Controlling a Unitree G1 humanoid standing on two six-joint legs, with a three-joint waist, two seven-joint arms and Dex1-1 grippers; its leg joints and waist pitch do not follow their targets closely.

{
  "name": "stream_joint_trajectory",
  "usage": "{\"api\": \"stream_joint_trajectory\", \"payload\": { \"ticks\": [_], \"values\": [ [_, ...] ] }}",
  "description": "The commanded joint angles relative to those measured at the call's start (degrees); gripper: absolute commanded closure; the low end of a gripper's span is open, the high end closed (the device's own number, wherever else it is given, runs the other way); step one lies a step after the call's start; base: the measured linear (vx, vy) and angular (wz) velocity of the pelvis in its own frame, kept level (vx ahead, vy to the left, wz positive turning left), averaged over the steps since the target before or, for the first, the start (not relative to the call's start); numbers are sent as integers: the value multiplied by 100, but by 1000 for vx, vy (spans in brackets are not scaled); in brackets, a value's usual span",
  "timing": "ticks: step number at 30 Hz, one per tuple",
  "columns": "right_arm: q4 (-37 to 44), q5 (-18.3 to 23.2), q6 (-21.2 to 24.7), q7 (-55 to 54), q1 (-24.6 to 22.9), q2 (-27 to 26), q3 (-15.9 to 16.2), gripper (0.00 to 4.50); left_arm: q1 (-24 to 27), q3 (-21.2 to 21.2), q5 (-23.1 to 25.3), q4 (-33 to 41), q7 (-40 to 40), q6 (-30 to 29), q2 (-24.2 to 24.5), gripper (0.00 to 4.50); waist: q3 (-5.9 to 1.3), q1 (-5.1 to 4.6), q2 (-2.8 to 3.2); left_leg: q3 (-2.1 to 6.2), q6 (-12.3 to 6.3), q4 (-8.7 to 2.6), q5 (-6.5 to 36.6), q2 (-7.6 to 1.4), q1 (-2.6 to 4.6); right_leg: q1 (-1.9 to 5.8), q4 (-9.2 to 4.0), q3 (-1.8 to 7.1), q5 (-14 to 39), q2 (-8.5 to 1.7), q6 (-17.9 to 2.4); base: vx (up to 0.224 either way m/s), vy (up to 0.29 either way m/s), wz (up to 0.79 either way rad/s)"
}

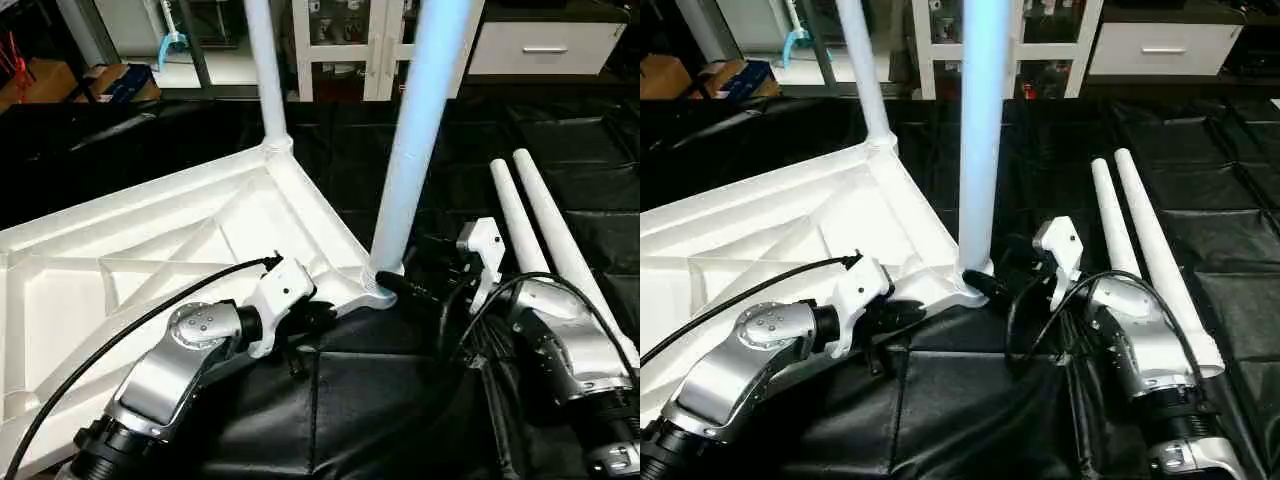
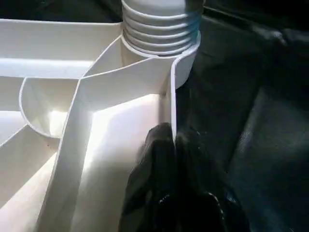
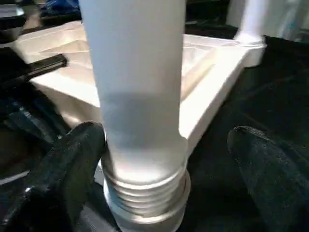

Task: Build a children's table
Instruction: Insert table leg to table base, then rotate leg to tighten

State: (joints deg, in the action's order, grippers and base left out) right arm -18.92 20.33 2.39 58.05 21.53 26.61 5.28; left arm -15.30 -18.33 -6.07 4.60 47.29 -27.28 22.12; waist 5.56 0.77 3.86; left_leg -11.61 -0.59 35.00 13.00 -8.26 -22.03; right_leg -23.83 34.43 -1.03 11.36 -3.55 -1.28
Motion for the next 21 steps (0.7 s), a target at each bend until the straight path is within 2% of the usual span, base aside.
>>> {"api": "stream_joint_trajectory", "payload": {
  "ticks": [1,7,12,13,14,16,18,21],
  "values": [
    [124,-39,72,207,28,93,83,5,113,-284,4,-205,255,-83,102,450,-320,14,-111,241,-1220,-374,-233,-510,122,282,-269,201,-158,-483,-1718,0,0,0],
    [61,-130,45,472,134,167,187,5,60,-341,43,-306,414,-29,140,450,-324,39,-90,246,-1128,-374,-148,-513,133,278,-269,199,-39,-480,-1730,0,0,0],
    [-178,-301,-57,582,366,104,323,5,6,-435,56,-375,417,-11,119,450,-322,70,-100,234,-1078,-368,-100,-514,143,264,-269,206,-1,-479,-1771,0,0,0],
    [-223,-313,-62,605,410,90,332,5,-6,-437,58,-387,421,-10,115,450,-321,75,-132,231,-1071,-370,-80,-513,138,273,-273,208,23,-478,-1759,0,0,0],
    [-274,-328,-67,625,458,75,341,5,-15,-438,63,-396,421,-11,114,450,-324,91,-111,234,-1047,-373,-48,-518,146,271,-269,211,63,-484,-1755,0,0,0],
    [-395,-426,-105,705,557,77,399,5,-32,-437,78,-420,433,-4,113,450,-319,85,-131,236,-1013,-374,-4,-509,129,275,-271,208,135,-483,-1759,0,0,0],
    [-440,-473,-136,741,579,96,433,5,-33,-437,85,-422,435,-3,114,450,-315,89,-125,235,-966,-379,62,-511,134,273,-283,209,232,-484,-1737,0,0,0],
    [-564,-561,-204,834,624,121,467,5,-32,-451,77,-426,435,0,126,450,-321,89,-141,237,-988,-374,5,-511,125,278,-266,213,110,-489,-1746,0,0,0]
  ]
}}
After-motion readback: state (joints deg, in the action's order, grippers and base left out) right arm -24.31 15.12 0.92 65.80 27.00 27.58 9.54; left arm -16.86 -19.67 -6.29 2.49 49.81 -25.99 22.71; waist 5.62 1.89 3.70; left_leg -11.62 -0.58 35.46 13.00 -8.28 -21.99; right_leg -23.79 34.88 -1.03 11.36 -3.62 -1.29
